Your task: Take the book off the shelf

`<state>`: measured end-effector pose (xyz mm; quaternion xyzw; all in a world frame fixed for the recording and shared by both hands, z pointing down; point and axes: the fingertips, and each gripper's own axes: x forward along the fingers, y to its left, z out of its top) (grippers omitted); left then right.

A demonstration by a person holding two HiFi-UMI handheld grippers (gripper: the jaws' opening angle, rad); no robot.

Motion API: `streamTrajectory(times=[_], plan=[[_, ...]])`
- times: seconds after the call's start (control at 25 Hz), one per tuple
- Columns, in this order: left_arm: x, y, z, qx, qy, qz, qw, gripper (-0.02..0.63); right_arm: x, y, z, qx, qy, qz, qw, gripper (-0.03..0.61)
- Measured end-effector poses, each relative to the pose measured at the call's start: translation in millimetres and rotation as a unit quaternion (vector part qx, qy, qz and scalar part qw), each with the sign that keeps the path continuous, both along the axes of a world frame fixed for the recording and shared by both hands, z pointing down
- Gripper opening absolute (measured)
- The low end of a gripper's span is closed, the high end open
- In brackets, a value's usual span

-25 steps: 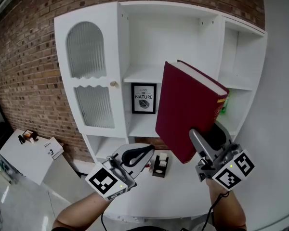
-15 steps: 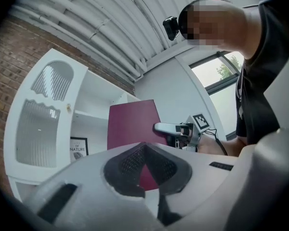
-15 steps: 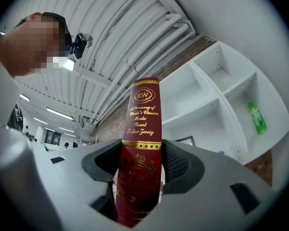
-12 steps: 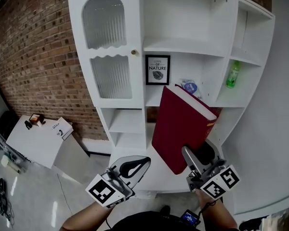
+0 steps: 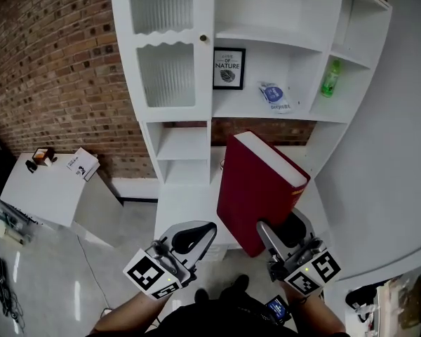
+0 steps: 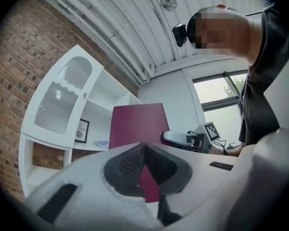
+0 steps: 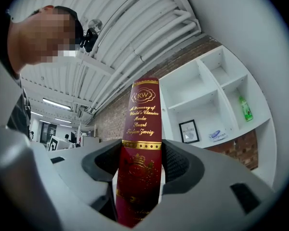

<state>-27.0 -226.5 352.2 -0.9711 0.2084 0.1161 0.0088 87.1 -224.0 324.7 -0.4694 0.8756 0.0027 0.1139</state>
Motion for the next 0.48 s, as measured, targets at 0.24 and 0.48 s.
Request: streamTrajectory(times=[0.24, 0.48], plan=[[11.8, 36.7, 7.5, -0.010, -0.001, 0.002, 0.9999, 0.005, 11.1, 47.6, 16.3, -0.010, -0.002, 0.009, 1.000, 0.242], [49.0, 92.9, 12.9, -0.016, -0.008, -0.013, 0.9997, 0.005, 37.5, 106.6, 28.0, -0.018, -0.008, -0.005, 1.000, 0.242]])
